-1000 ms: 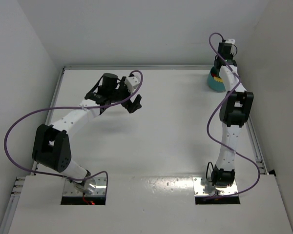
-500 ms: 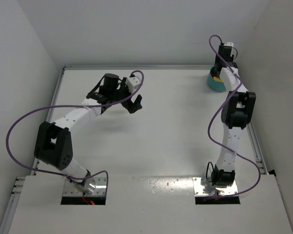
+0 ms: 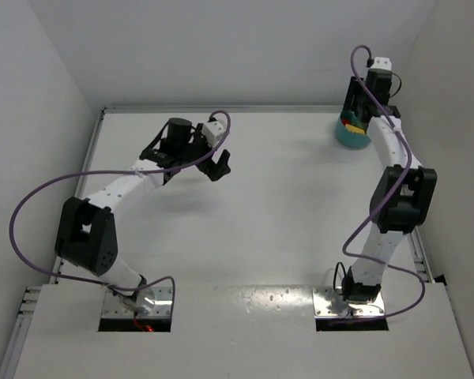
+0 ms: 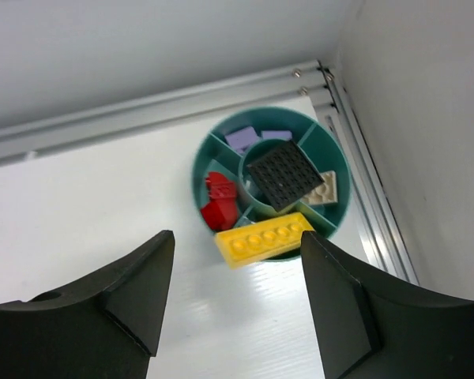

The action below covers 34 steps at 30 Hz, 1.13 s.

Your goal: Sort the legos into containers by color

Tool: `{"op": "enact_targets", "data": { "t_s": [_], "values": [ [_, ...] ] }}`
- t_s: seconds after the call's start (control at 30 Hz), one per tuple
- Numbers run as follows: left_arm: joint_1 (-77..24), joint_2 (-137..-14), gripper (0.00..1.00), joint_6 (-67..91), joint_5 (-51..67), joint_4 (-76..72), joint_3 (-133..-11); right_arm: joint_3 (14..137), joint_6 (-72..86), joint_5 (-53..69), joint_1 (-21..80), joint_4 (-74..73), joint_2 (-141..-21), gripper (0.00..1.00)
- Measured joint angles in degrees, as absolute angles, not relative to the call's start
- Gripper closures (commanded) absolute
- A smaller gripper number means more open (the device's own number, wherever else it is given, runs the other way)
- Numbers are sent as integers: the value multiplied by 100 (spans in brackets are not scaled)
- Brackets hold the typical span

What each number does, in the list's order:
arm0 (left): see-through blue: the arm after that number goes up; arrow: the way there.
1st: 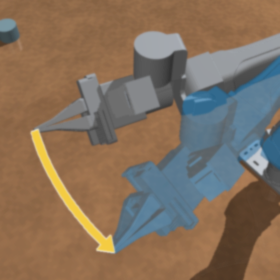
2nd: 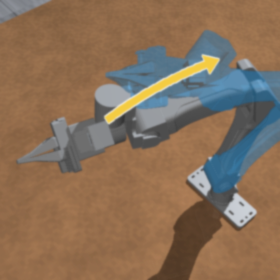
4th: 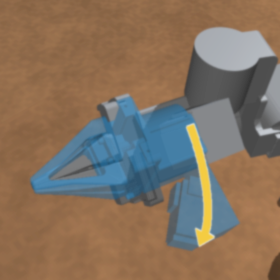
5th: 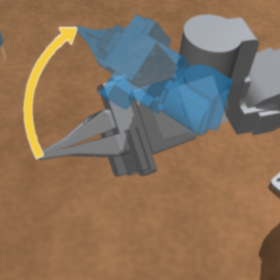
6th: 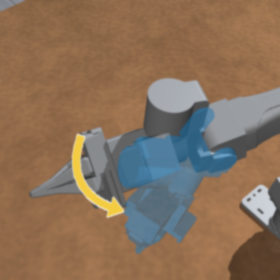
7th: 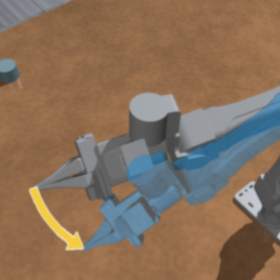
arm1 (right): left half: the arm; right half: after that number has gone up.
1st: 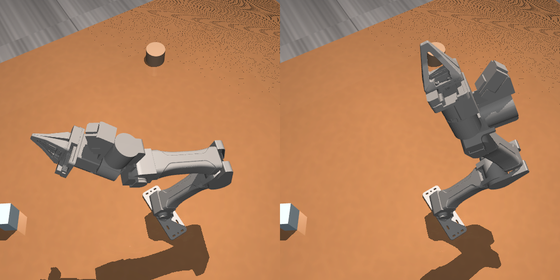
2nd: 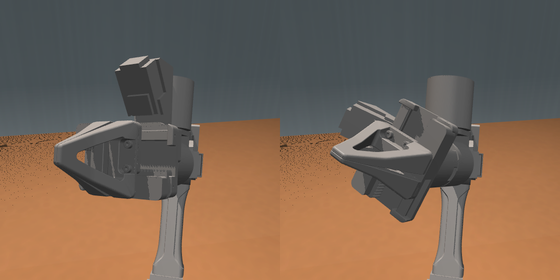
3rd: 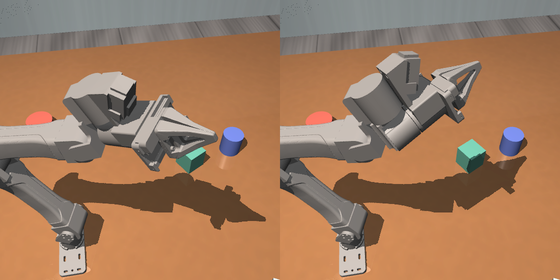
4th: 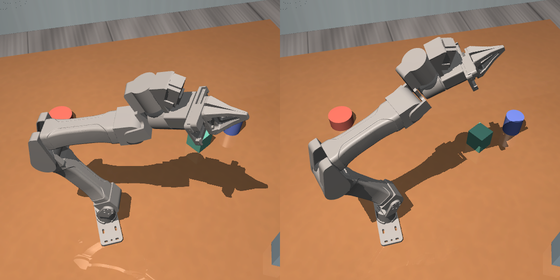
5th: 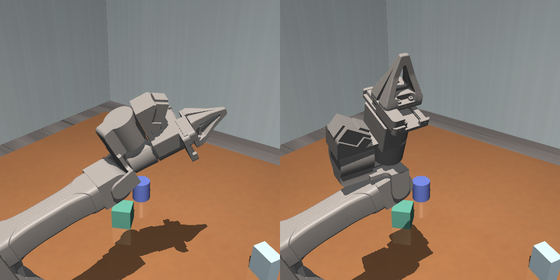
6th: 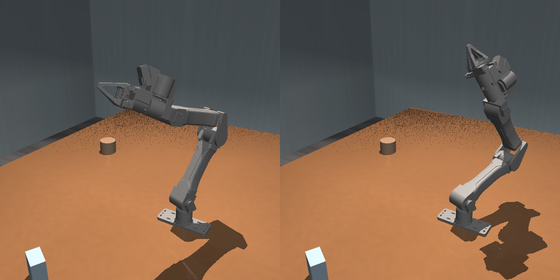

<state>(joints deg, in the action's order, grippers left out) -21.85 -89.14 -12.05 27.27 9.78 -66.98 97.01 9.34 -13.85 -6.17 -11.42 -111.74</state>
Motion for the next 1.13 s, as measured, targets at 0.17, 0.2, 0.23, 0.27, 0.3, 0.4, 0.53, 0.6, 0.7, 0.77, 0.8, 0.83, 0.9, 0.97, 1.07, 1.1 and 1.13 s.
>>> {"op": "enact_targets", "data": {
  "t_s": [0.17, 0.2, 0.23, 0.27, 0.3, 0.4, 0.53, 0.6, 0.7, 0.77, 0.8, 0.83, 0.9, 0.97, 1.07, 1.1, 1.13],
  "values": [
    [-2182, -8882, 1, -996, 2587, 928, -6689, 9402, 943, -895, -613, -1079, -10746, 34],
    [-2171, -8871, 1, -923, 2558, 928, -6689, 9286, 928, -786, -598, -1087, -10652, 34],
    [-2152, -8860, 1, -836, 2543, 913, -6689, 9177, 904, -683, -587, -1118, -10565, 34],
    [-2132, -8849, 1, -725, 2539, 899, -6689, 9067, 871, -582, -576, -1116, -10495, 34],
    [-2108, -8836, 1, -628, 2526, 895, -6689, 8921, 810, -464, -563, -1120, -10390, 34],
    [-2010, -8790, 1, -355, 2353, 921, -6689, 8427, 576, -143, -464, -1133, -10042, 31],
    [-1931, -8774, 1, -117, 2069, 1197, -6713, 7966, 263, 445, -235, -1284, -9574, 28],
    [-1868, -8774, 1, -5, 1979, 1387, -6735, 7784, 121, 722, -113, -1367, -9365, 25],
    [-1616, -8774, 1, 204, 1914, 1551, -6737, 7159, -167, 1160, 154, -1387, -8897, 16],
    [-1398, -8774, 1, 333, 1859, 1601, -6720, 6799, -318, 1365, 314, -1452, -8694, 11],
    [-1319, -8774, 1, 377, 1824, 1612, -6700, 6624, -333, 1441, 397, -1490, -8637, 11],
    [-1240, -8774, 1, 414, 1772, 1616, -6659, 6490, -346, 1498, 443, -1522, -8611, 10],
    [-1116, -8764, 1, 478, 1671, 1653, -6558, 6208, -342, 1546, 467, -1538, -8604, 8],
    [-1039, -8764, 1, 506, 1584, 1710, -6477, 5898, -327, 1549, 456, -1549, -8578, 8],
    [-987, -8764, 1, 519, 1461, 1789, -6429, 5634, -305, 1549, 434, -1553, -8536, 8],
    [-978, -8764, 1, 526, 1431, 1798, -6427, 5579, -303, 1549, 436, -1549, -8501, 8],
    [-961, -8764, 1, 530, 1396, 1798, -6423, 5527, -301, 1551, 438, -1551, -8453, 8]
  ]
}}
